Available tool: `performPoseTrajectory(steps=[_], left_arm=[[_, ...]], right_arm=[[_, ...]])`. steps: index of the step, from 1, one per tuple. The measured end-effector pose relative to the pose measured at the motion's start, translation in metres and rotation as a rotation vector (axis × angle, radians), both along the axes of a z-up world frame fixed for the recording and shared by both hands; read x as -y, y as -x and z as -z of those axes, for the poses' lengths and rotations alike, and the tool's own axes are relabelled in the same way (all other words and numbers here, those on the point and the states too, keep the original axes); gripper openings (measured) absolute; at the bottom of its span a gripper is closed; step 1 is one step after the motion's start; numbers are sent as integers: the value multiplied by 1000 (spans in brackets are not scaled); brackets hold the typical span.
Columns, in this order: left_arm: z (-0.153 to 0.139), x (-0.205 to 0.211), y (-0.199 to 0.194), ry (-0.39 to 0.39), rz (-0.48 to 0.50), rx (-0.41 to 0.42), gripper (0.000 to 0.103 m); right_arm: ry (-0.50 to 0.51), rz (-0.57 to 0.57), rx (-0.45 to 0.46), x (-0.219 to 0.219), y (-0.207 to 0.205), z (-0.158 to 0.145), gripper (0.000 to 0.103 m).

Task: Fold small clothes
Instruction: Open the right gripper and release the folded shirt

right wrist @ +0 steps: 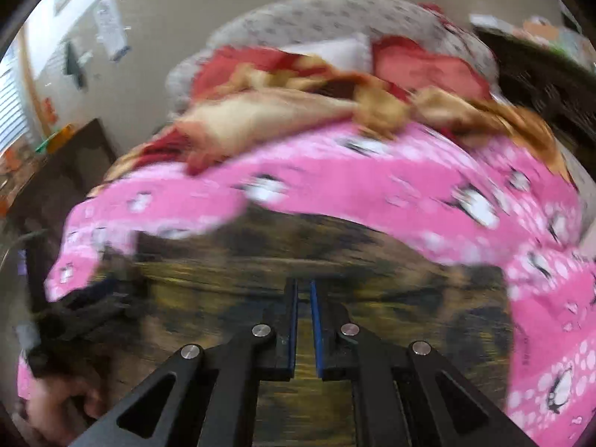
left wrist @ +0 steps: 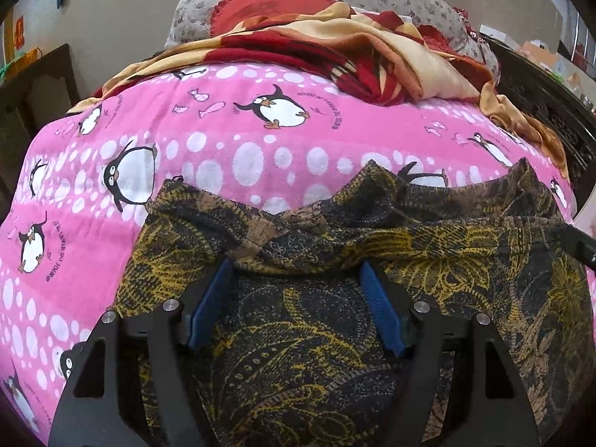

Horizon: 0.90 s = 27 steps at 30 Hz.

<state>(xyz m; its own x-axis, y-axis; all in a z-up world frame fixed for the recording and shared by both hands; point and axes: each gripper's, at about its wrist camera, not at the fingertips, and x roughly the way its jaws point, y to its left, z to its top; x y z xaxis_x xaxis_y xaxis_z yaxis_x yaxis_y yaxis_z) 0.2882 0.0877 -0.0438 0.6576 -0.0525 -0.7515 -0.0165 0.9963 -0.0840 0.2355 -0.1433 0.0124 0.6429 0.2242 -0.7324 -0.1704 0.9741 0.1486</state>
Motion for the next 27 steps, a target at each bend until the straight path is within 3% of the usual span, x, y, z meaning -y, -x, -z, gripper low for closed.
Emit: performPoseTrajectory(steps=[2, 5, 6, 10, 14, 16, 20, 22, 27], left_arm=[[0, -2, 0, 13, 0, 2, 72], [1, -3, 0, 16, -3, -3, 72], [1, -3, -1, 11, -4, -7, 72], [2, -5, -2, 24, -1, -7, 72], [2, -6, -1, 29, 0, -7, 73], [2, -5, -2, 20, 0, -8, 73], [2, -4, -3, 19, 3, -10, 73], [2, -4, -3, 24, 4, -10, 73], [-5, -2, -2, -3, 22, -52, 73]], right_arm=[[26, -73, -27, -35, -8, 8, 6], [148, -91, -44, -64, -25, 41, 6], [114, -90, -23, -61, -26, 45, 6], [48, -108, -42, -47, -22, 34, 6], [96, -67, 29, -12, 7, 10, 6], [148, 10, 25, 15, 20, 5, 6], [84, 111, -79, 63, 34, 29, 10], [38, 74, 20, 73, 44, 41, 10], [-31, 58, 32, 85, 44, 42, 10]])
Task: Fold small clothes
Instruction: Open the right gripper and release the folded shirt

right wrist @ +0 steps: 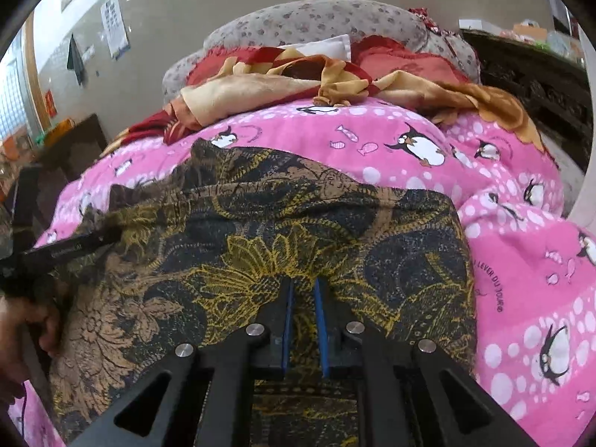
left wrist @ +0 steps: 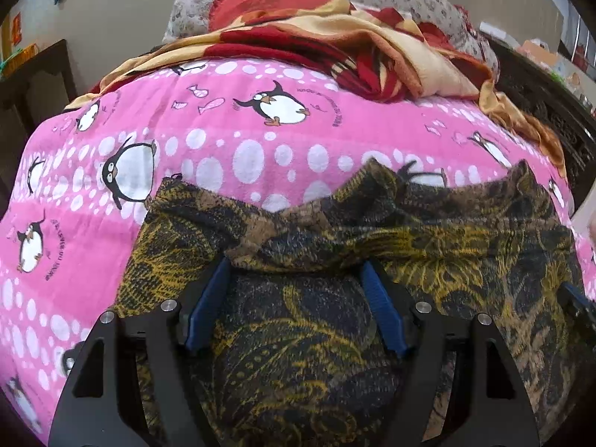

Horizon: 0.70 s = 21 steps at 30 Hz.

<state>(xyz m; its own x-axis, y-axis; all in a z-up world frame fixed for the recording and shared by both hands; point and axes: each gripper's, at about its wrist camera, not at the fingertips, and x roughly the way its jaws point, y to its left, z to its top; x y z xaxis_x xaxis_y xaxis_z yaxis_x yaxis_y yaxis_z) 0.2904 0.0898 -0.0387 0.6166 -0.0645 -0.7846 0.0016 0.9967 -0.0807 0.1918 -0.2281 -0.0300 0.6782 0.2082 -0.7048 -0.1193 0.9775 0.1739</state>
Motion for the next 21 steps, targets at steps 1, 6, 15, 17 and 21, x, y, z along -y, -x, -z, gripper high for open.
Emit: performPoseTrajectory(steps=[1, 6, 15, 17, 21], left_arm=[[-4, 0, 2, -13, 5, -21, 73], [-46, -8, 48, -31, -12, 27, 73], [-80, -23, 140, -65, -42, 97, 73], [-79, -34, 162, -25, -44, 92, 73], [-62, -69, 222, 186, -75, 67, 73]], right_arm=[[9, 1, -13, 0, -1, -3, 10], [128, -32, 16, -40, 23, -48, 10], [192, -201, -54, -114, 77, -7, 14], [150, -192, -19, -107, 83, 6, 15], [120, -190, -19, -102, 83, 8, 15]])
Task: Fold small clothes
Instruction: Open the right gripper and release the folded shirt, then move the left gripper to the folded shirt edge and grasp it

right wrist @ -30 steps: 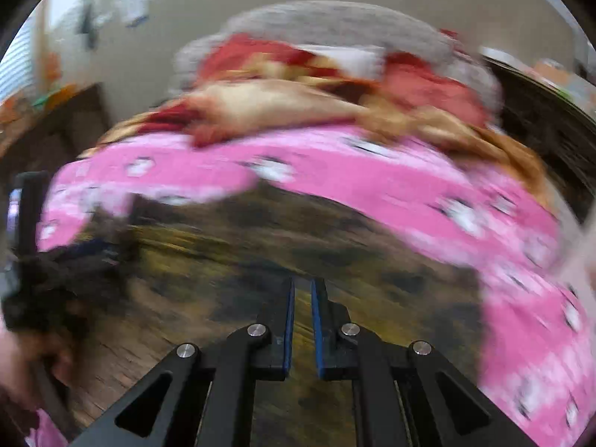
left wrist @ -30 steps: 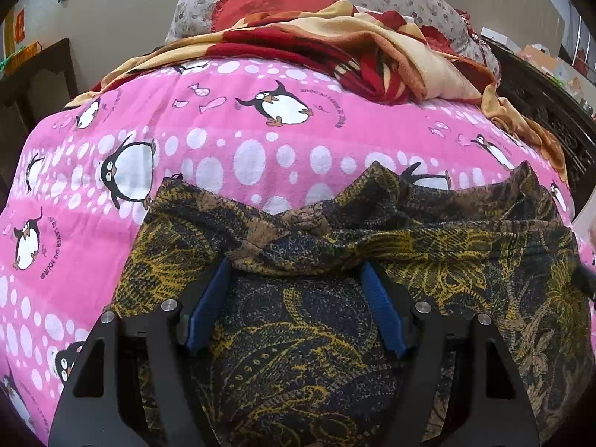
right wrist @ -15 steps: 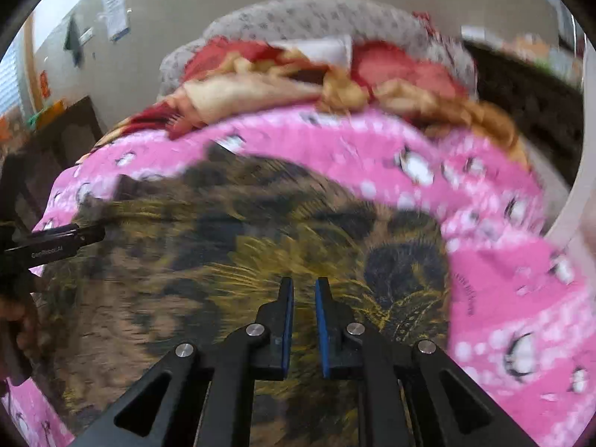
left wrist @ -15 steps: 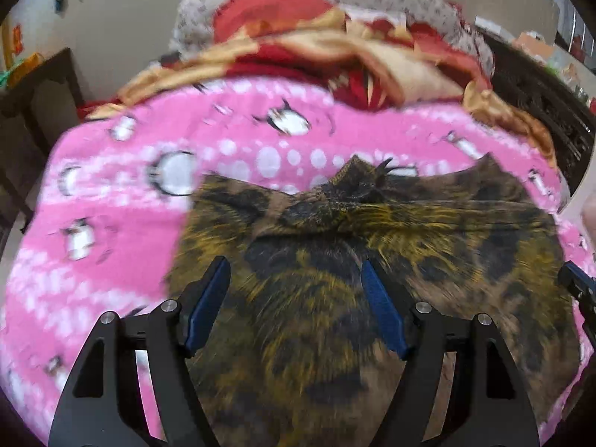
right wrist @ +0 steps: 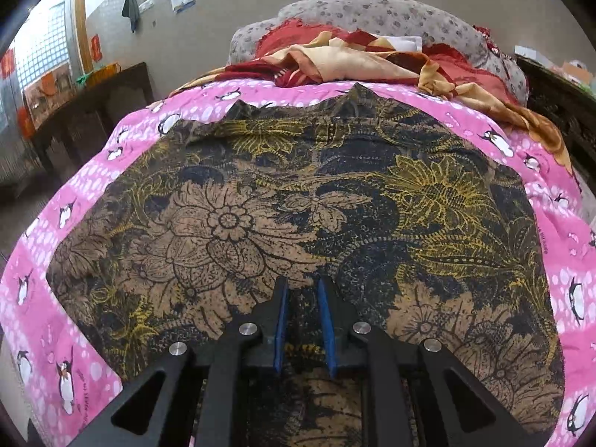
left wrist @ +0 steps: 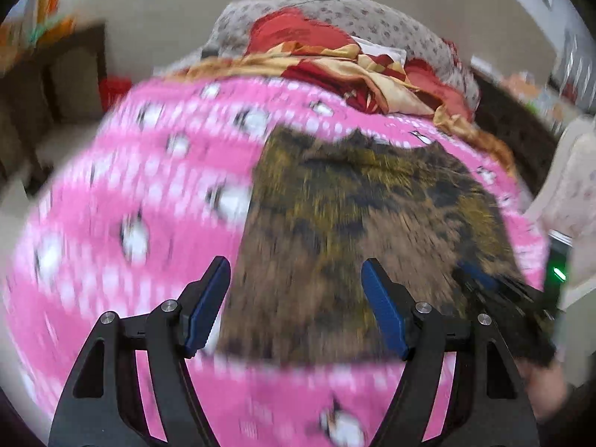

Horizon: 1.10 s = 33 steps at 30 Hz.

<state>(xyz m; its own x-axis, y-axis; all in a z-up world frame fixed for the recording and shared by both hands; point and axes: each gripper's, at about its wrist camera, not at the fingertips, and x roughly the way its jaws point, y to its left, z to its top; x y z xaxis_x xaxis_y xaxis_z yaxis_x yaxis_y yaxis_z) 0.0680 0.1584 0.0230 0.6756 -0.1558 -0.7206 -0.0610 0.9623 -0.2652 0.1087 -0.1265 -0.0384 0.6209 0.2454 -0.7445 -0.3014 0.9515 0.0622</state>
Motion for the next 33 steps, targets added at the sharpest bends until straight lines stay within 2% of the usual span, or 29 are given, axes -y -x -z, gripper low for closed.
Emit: performPoseTrajectory(steps=[2, 5, 8, 10, 11, 14, 17, 21, 23, 24, 25, 26, 28, 29, 30, 31, 33], left_arm=[[17, -10, 27, 119, -4, -20, 73], [37, -5, 49, 226, 15, -29, 73], [56, -3, 46, 294, 8, -29, 73], [74, -15, 37, 415, -54, -87, 73], [76, -20, 37, 482, -84, -66, 73], [83, -31, 26, 626, -155, -91, 74], [87, -42, 13, 735, -190, -99, 74], [91, -56, -3, 877, -227, -61, 74], [89, -57, 0, 943, -215, -28, 74], [86, -54, 3, 973, -174, -6, 74], [83, -49, 3, 969, -136, -6, 74], [79, -42, 1, 903, -102, -18, 74], [75, -41, -2, 783, -109, -20, 74], [76, -44, -3, 734, -143, -27, 69], [77, -49, -2, 711, -185, -19, 65], [78, -52, -1, 721, -212, -9, 64], [77, -48, -3, 732, -205, -8, 64]], right_arm=[[8, 0, 8, -1, 1, 1, 16], [14, -2, 13, -4, 2, 1, 17], [-6, -3, 8, -2, 2, 0, 17], [-27, -5, 2, 1, 1, -1, 17], [-33, -4, 2, 2, 1, -1, 17], [-28, -4, 4, 1, 1, 0, 17], [-16, -4, 8, 0, 1, -1, 17], [-15, -4, 9, 1, 1, 0, 17], [-16, -4, 9, 0, 2, 0, 17], [-17, -4, 9, 0, 2, 0, 17], [-17, -4, 9, 0, 1, 0, 17], [-15, -4, 9, 0, 2, 0, 17], [-16, -4, 8, 0, 2, 0, 17], [-18, -4, 8, 0, 2, 0, 17], [-20, -4, 8, 0, 2, 0, 17], [-21, -4, 8, 0, 1, 0, 17], [-17, -4, 9, -2, 2, 0, 17]])
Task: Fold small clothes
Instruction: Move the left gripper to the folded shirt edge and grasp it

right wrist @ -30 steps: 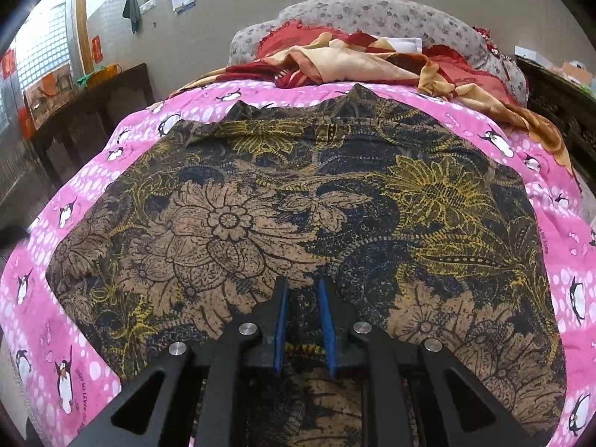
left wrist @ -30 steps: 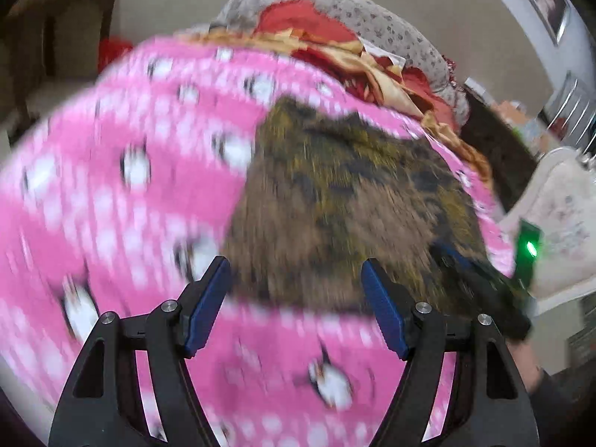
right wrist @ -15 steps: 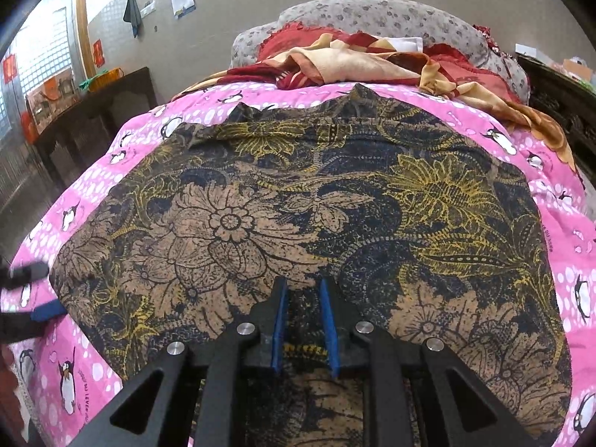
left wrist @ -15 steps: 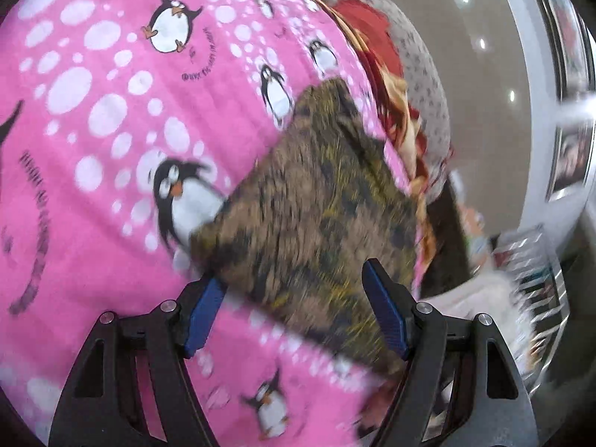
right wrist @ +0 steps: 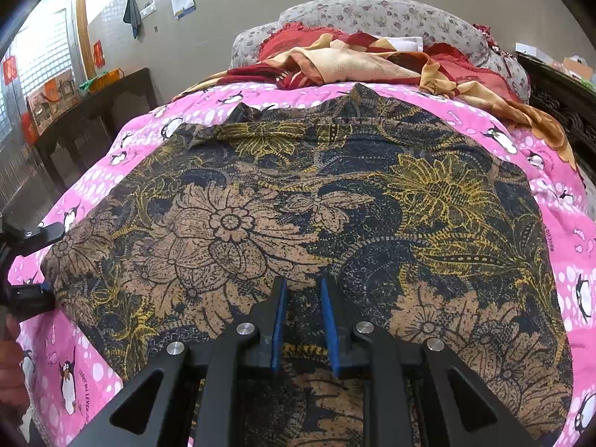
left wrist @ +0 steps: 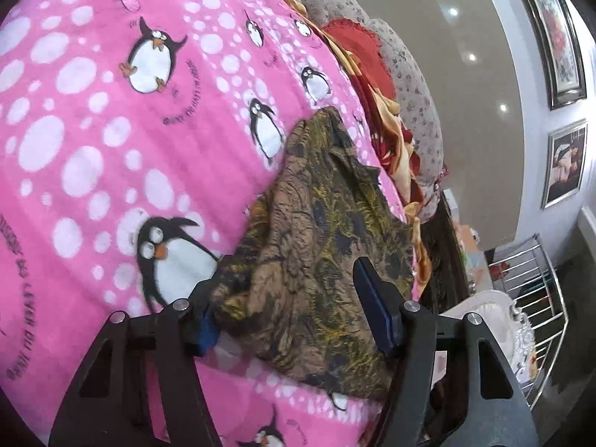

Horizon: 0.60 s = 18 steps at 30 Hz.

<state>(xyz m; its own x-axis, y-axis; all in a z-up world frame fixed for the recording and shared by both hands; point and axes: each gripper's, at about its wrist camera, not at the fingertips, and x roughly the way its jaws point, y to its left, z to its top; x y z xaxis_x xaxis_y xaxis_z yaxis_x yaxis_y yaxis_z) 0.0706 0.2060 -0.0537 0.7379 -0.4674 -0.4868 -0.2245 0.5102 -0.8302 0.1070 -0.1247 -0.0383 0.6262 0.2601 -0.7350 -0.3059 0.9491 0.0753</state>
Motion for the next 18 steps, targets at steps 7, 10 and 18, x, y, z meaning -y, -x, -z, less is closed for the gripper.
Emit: performPoseTrajectory(steps=[7, 10, 18], left_arm=[[-6, 11, 0, -154, -23, -14, 33], [-5, 14, 4, -249, -49, -10, 21], [-29, 52, 5, -602, -21, 109, 10]], right_arm=[[36, -45, -20, -10, -6, -26, 17], [19, -130, 40, -32, -20, -66, 31], [-139, -408, -104, -126, -106, -97, 79]])
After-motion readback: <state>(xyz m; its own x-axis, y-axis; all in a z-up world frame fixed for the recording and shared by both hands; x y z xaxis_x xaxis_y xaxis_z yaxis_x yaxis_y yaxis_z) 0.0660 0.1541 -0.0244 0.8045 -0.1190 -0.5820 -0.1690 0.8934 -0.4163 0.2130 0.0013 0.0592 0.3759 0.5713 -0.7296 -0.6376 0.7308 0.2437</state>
